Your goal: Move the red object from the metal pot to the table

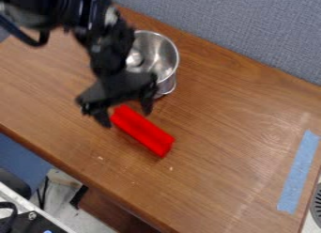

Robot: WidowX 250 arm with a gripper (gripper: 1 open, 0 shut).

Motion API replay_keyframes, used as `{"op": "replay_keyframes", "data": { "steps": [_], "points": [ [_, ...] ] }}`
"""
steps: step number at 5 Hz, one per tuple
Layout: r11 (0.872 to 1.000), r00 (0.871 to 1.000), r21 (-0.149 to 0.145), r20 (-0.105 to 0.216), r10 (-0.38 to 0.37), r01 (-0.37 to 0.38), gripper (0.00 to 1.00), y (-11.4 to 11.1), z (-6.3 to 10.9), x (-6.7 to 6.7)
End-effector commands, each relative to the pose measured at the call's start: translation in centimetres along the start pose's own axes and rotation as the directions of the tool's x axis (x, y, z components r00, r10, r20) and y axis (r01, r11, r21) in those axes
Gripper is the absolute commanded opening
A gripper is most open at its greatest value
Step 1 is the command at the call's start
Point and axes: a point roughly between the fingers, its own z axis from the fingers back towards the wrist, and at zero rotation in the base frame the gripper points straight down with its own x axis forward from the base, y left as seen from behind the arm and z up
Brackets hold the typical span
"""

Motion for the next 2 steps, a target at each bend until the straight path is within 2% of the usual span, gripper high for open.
{"op": "replay_keyframes", "data": {
  "steps": [1,2],
  "points": [
    [1.000,1.000,-0.019,0.030,-0.006,0.007,1.00,0.6,-2.9,0.3],
    [0.999,0.999,-0.038,0.035,-0.003,0.004,1.00,0.7,-5.6,0.4]
  ]
}}
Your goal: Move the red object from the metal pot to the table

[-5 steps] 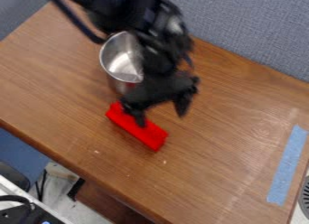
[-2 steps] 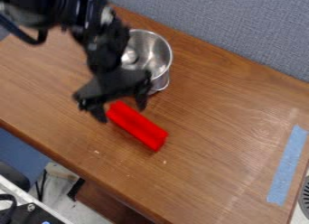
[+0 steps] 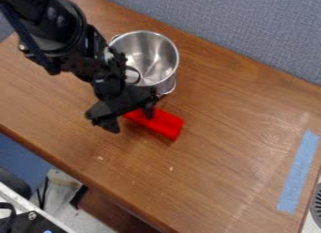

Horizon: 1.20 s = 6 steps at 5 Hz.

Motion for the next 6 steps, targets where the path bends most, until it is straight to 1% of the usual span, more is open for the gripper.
{"op": "replay_keyframes", "data": {
  "steps": [1,2,3,4,5,6],
  "points": [
    [0.997,0.997,0.079,-0.083,0.005,0.001,1.00,2.2,-3.2,-2.1],
    [0.994,0.989,0.073,-0.130,-0.073,0.083,1.00,2.6,-1.2,-6.2],
    [0.991,0.979,0.047,-0.165,-0.117,0.127,0.00,2.1,0.8,-9.9],
    [0.995,0.983,0.059,-0.174,-0.067,0.078,1.00,3.9,0.9,-7.5],
    [0.998,0.989,0.062,-0.147,0.006,0.003,0.00,5.3,0.5,-5.2],
    [0.998,0.988,0.048,-0.152,-0.043,0.050,0.00,2.7,1.9,-4.5]
  ]
}}
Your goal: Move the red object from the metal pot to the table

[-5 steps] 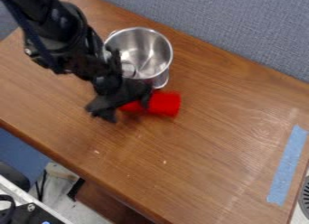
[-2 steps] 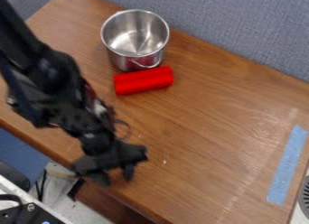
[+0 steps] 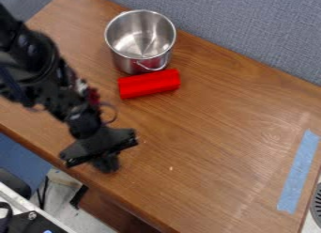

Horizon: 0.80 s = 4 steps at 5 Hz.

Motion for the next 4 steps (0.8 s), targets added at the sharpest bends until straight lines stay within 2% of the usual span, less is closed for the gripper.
{"op": "replay_keyframes", "data": {
  "steps": [1,2,3,4],
  "points": [
    [0.997,0.996,-0.008,0.039,-0.080,0.081,0.00,-3.7,3.3,0.7],
    [0.989,0.989,-0.008,-0.001,-0.145,0.145,0.00,-7.5,5.8,0.8],
    [0.981,0.980,-0.006,-0.043,-0.196,0.196,0.00,-6.3,7.2,1.8],
    [0.958,0.956,-0.012,-0.075,-0.285,0.285,0.00,-6.5,8.4,2.4]
  ]
}}
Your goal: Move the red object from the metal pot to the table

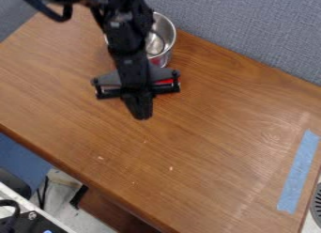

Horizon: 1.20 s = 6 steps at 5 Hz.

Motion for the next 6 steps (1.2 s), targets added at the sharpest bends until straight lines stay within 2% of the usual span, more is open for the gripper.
{"op": "replay_keyframes", "data": {
  "steps": [1,2,3,4,5,6],
  "points": [
    [0.998,0.997,-0.015,0.054,0.060,-0.060,0.00,-0.8,1.2,2.0],
    [0.989,0.990,0.024,0.007,-0.143,0.143,0.00,-3.1,-0.1,1.9],
    [0.958,0.959,0.038,-0.036,-0.282,0.283,0.00,-1.4,-2.4,-0.2],
    [0.909,0.909,0.051,-0.079,-0.409,0.413,0.00,1.0,-3.8,-2.1],
    [0.952,0.952,0.036,-0.037,-0.303,0.305,0.00,0.0,-2.6,-1.4],
    [0.980,0.980,0.003,0.006,-0.198,0.198,0.00,-2.0,-1.0,0.1]
  ]
}}
